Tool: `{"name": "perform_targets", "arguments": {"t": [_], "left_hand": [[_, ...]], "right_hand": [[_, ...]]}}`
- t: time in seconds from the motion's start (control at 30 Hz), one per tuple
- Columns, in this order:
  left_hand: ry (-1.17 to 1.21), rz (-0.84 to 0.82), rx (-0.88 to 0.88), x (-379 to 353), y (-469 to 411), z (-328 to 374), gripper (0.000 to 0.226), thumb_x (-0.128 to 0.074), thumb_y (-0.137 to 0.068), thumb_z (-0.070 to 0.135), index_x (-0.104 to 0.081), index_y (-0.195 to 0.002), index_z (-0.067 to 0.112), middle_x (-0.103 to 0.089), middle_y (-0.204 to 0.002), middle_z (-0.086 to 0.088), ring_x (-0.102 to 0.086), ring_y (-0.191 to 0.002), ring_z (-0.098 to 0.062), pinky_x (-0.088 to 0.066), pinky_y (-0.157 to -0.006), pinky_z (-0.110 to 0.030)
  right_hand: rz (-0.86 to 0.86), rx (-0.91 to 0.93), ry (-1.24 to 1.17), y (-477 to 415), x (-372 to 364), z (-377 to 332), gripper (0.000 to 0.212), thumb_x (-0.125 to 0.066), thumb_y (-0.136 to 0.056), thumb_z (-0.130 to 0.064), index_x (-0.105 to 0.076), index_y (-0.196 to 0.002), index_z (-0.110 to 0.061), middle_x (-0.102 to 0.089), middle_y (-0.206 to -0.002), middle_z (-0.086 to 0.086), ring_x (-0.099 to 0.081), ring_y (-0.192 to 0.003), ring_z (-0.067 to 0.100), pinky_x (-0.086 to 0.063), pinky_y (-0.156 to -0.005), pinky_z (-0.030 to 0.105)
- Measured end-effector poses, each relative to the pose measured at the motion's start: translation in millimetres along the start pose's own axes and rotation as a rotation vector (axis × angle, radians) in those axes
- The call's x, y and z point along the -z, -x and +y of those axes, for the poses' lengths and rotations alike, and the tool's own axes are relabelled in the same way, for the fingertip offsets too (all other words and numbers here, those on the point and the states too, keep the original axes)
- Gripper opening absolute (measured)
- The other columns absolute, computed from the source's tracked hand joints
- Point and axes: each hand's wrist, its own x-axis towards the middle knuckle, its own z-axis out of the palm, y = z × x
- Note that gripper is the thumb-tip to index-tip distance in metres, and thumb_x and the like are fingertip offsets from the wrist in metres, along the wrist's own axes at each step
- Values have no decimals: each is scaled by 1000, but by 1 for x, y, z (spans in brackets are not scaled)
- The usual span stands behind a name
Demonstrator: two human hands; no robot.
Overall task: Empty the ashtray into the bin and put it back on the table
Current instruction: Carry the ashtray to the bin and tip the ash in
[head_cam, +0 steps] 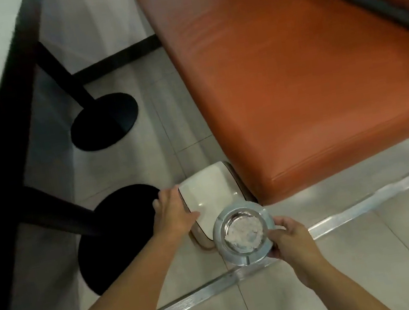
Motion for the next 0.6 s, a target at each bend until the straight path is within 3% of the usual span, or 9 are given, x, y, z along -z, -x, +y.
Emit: {"name": "perform_targets", "arguments": {"t": [0.17,0.27,0.37,0.47,0.53,0.6], "left_hand": [[-144,-25,-35,-15,-30,12,99,-72,-68,35,-8,-141,19,-3,-154,-12,-11,-137,-34,-24,-108,-46],[-174,-68,-19,-20,-37,12,102,-71,-69,35,-1,-142,20,4,-155,-13,-7,-139,-35,-21,-109,-49],[-181,-101,-16,-25,-38,9,102,-70,-70,34,1,-142,21,6,-155,-15,-9,-138,-36,-21,-109,-49],[-116,-78,-14,-31,-36,5,101,-70,-71,29,1,-142,21,-6,-153,-14,-20,-134,-38,-27,-107,-49],[65,-22,-7,-36,-36,2,98,-71,-70,22,-3,-141,22,-29,-145,-15,-33,-128,-37,-35,-104,-48],[273,71,11,-39,-35,-1,92,-70,-70,17,-11,-140,25,-48,-132,-14,-46,-119,-34,-42,-97,-45]], "right_hand": [[15,-3,103,-41,-13,25,24,-48,-81,4,-54,-76,-19,-62,-66,5,-58,-58,19,-49,-52,28],[31,13,178,-57,-17,33,20,-47,-79,4,-56,-89,-10,-60,-67,5,-55,-54,17,-44,-46,25],[54,19,214,-71,-22,38,20,-49,-78,2,-56,-95,-7,-62,-77,12,-59,-61,22,-55,-59,38],[47,44,214,-83,-31,38,18,-48,-78,4,-56,-89,-7,-60,-75,10,-58,-59,18,-56,-62,39],[31,71,217,-91,-39,36,18,-49,-78,4,-56,-80,-12,-58,-69,3,-57,-59,15,-55,-58,34],[15,88,239,-100,-48,35,16,-50,-80,2,-57,-87,-9,-59,-70,3,-59,-62,17,-57,-61,36]]}}
